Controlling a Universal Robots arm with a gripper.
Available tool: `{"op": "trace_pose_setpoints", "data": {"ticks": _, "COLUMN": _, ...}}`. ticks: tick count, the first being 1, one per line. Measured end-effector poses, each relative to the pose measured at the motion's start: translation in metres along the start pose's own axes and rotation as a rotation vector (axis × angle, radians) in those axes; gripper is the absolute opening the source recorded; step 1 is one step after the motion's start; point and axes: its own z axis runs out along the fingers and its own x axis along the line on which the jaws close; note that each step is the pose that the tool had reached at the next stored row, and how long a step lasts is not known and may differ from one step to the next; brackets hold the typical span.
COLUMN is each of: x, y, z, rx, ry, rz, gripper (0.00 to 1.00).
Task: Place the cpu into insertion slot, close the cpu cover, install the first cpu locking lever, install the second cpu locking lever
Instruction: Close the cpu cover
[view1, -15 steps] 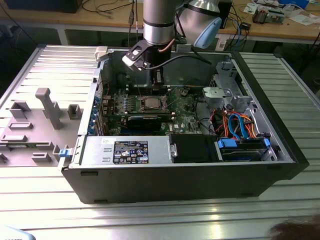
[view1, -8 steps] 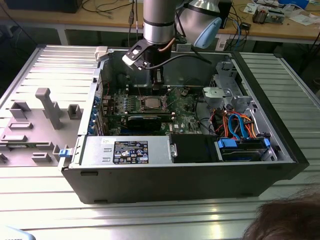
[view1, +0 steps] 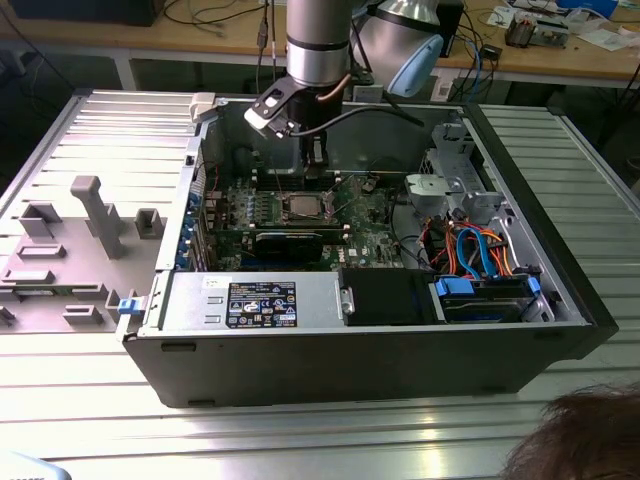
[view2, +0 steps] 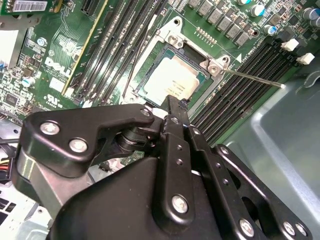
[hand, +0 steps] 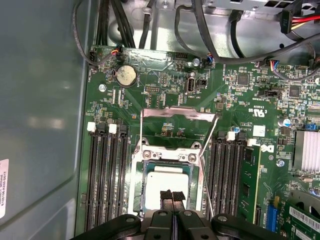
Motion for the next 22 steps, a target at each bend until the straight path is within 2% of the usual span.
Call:
{"op": "trace_pose_setpoints", "data": {"ticks": 18, "x": -0.0002, "y": 0.0001, "z": -0.0045, "rx": -0.0001, "ry": 0.0001, "rz": 0.000, "gripper": 0.11}}
{"op": "trace_pose_setpoints", "data": {"ticks": 22, "x": -0.0005, "y": 0.0023, "z": -0.0058, "rx": 0.0001, "ry": -0.0001, "rz": 0.000, "gripper": 0.11}}
